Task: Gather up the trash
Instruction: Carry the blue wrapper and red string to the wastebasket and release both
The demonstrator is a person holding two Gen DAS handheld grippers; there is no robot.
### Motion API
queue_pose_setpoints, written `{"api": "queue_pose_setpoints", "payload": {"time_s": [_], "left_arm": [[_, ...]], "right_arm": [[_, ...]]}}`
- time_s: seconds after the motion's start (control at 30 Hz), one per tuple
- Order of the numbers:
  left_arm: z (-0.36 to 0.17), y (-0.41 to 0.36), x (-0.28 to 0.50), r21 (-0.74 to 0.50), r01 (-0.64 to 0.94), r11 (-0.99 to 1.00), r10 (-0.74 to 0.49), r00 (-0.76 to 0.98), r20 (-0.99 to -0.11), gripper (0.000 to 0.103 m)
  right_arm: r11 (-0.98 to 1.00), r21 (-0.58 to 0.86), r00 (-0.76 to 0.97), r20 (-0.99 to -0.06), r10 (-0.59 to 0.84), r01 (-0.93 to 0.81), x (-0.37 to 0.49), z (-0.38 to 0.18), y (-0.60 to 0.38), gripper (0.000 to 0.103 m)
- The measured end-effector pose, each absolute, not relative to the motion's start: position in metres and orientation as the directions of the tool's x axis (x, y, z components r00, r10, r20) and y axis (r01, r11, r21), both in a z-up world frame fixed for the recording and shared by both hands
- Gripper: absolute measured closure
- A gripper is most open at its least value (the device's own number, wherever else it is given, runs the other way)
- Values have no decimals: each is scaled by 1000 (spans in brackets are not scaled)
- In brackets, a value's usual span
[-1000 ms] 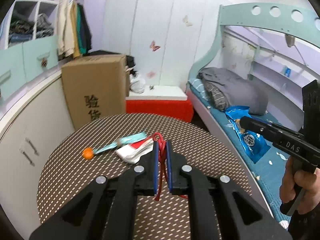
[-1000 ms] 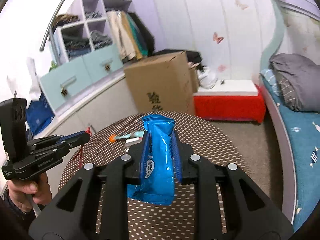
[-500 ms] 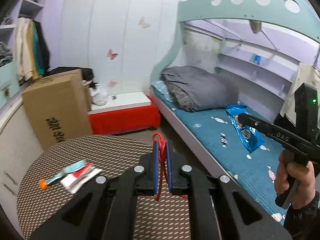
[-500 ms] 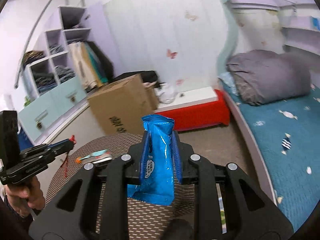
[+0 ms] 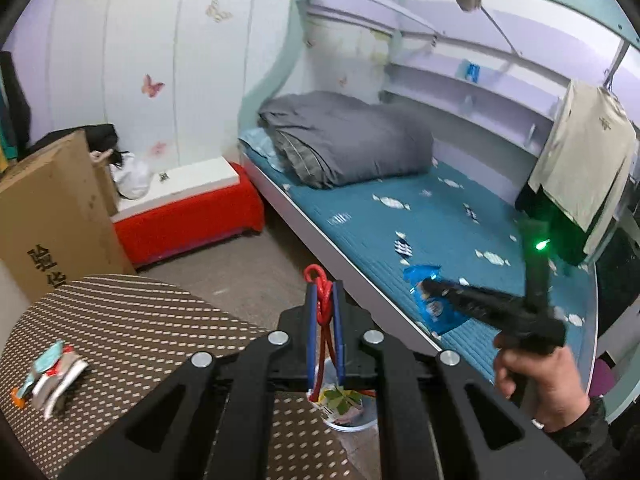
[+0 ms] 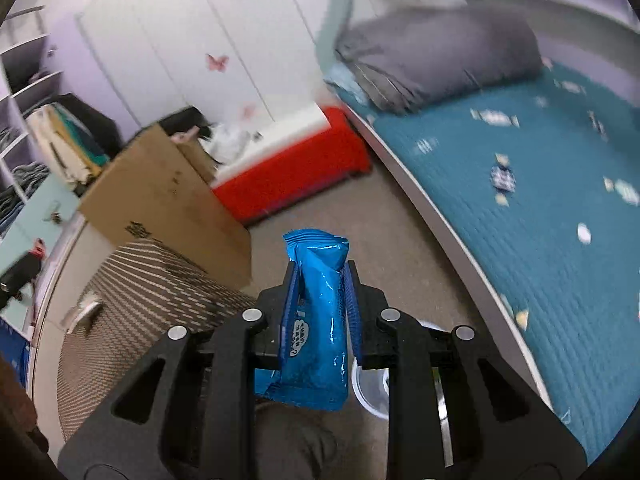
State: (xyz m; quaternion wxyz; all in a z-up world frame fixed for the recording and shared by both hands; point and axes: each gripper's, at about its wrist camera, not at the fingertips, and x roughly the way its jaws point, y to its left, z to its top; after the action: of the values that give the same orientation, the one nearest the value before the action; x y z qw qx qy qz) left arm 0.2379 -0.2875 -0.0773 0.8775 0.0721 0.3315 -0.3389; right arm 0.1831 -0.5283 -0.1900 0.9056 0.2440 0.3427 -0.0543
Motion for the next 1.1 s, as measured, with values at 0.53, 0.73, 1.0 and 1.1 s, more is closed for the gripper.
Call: {"api": "queue_pose_setpoints", "payload": {"time_s": [0.53,0.73,1.0,1.1], "left_arm": [[-166,-382,272,-102,697,709,-498,394,-772,96],[-202,-418,277,-105,736,669,-465,304,-831,96],[-241,-453,278,-121,779,615,-415,190,-890,85],[-246,-457,283,-97,770,631,-383,200,-902,20]], "right_arm": [[771,481,623,-769,142,418,211,-307,-574,29],[729,506,661,-744,99,461,181,-297,-598,21],[708,511,706,-707,25,487,146,-267,-615,18],[707,515,716,-697,17,485,140,-259,-615,16]]}}
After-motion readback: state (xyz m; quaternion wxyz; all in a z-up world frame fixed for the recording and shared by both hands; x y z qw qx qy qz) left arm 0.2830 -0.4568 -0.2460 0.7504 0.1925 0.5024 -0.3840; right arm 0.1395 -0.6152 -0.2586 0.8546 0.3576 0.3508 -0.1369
